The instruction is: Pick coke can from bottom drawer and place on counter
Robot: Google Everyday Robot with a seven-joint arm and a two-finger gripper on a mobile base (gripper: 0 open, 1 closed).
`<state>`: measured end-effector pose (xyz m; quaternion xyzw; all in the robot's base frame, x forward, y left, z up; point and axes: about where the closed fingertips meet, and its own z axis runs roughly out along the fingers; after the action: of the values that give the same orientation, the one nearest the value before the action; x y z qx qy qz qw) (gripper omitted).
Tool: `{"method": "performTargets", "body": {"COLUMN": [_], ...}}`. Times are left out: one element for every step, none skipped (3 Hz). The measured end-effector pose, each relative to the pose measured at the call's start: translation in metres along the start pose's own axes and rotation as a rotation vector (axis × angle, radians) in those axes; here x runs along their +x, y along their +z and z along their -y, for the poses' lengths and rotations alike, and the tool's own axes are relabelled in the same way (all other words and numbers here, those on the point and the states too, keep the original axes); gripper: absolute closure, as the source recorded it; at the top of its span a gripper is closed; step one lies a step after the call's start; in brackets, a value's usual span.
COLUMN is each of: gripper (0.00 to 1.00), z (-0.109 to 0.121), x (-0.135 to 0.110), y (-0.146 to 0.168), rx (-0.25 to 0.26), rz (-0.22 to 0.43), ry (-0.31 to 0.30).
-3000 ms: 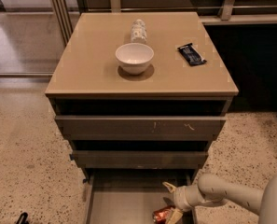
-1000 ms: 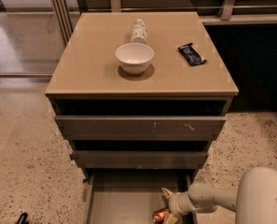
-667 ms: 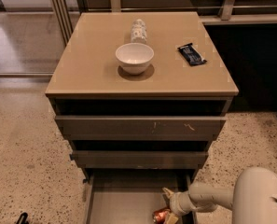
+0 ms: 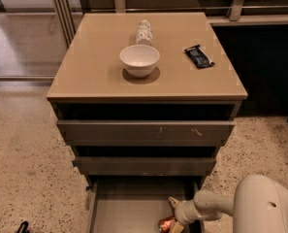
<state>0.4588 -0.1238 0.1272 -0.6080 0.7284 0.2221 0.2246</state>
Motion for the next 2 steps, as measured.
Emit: {"method": "performTargets", "body": {"gripper": [0.15,0.39], "z": [-0.0007,-0.0007], "x": [0.0006,0.0006], "y": [0.0026,0.0027], "rx": [-0.002,-0.002], "rz": [0.001,0.001], "ry": [0.003,0.003]}}
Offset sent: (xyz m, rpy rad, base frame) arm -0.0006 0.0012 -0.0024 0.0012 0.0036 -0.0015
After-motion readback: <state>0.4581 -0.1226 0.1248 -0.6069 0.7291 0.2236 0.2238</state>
